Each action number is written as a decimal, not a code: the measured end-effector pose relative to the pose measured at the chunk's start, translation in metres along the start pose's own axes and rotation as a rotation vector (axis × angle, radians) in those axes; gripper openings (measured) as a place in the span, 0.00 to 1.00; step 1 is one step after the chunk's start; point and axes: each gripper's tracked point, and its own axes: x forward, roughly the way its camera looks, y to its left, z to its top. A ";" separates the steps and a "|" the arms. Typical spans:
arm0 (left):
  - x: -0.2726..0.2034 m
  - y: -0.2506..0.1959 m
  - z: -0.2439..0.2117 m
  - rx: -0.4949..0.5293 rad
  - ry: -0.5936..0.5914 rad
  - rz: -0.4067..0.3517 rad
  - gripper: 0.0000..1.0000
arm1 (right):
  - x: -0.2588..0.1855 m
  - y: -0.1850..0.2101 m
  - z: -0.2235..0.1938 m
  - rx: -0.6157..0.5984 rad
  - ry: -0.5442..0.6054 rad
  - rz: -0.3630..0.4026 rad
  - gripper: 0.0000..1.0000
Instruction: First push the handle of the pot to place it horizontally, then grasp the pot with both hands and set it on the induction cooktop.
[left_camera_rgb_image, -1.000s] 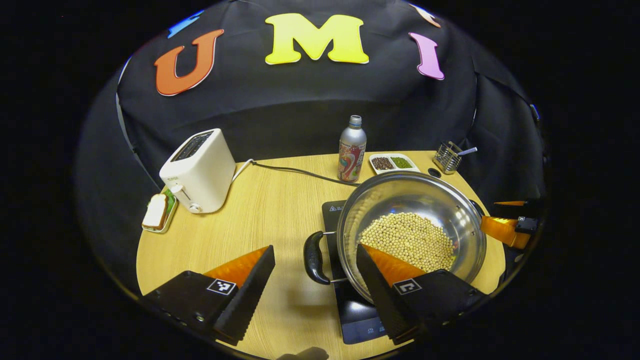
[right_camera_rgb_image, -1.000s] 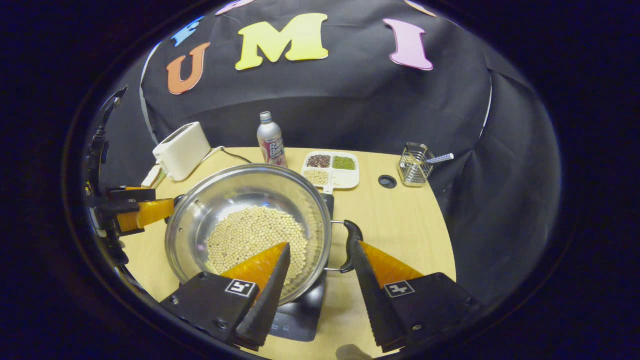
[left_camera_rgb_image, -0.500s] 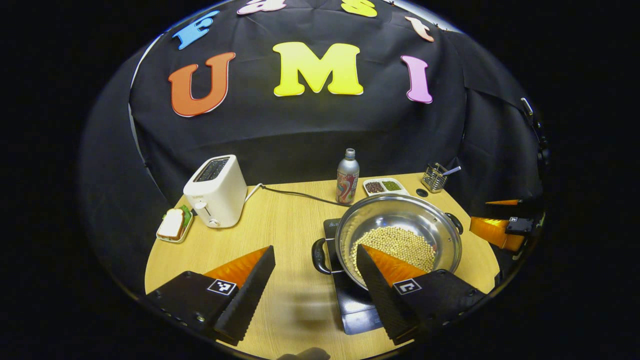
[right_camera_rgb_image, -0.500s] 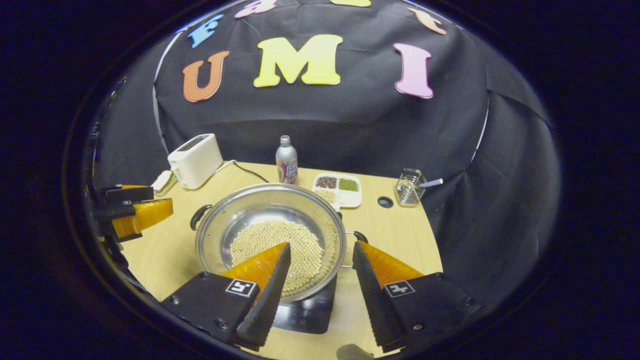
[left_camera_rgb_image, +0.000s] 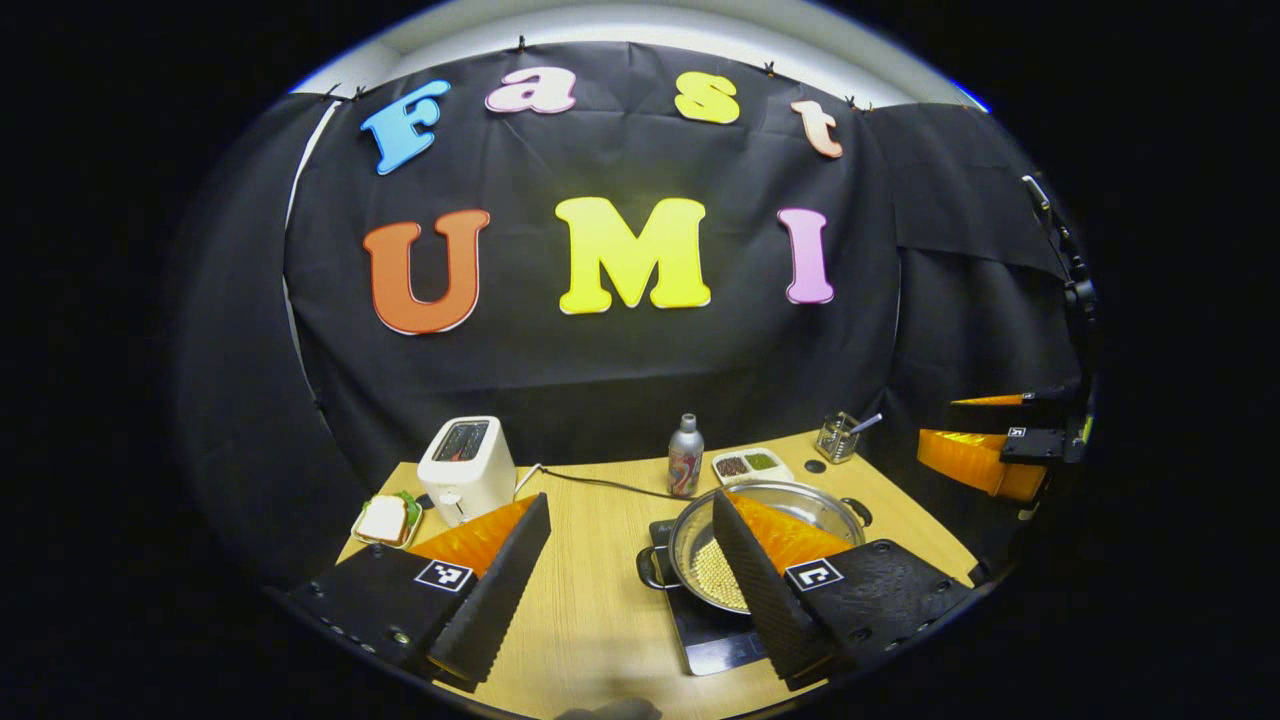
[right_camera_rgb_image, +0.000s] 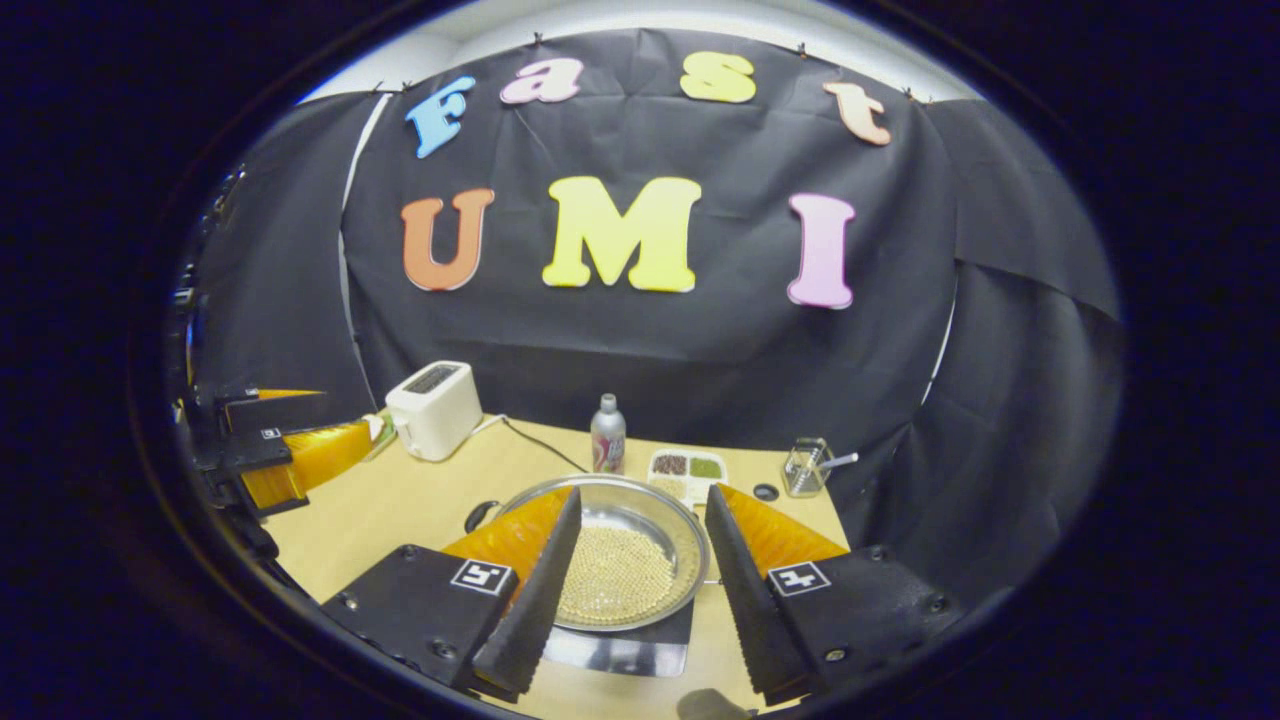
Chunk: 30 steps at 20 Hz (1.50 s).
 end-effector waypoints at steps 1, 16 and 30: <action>-0.013 0.000 0.013 -0.004 -0.028 -0.005 0.97 | -0.013 0.000 0.014 -0.002 -0.039 -0.007 0.83; -0.194 -0.023 0.053 -0.062 -0.237 0.175 0.96 | -0.204 -0.075 0.046 0.095 -0.341 0.000 1.00; -0.245 -0.094 -0.010 -0.074 -0.206 0.208 0.96 | -0.253 -0.119 -0.043 0.136 -0.254 0.007 1.00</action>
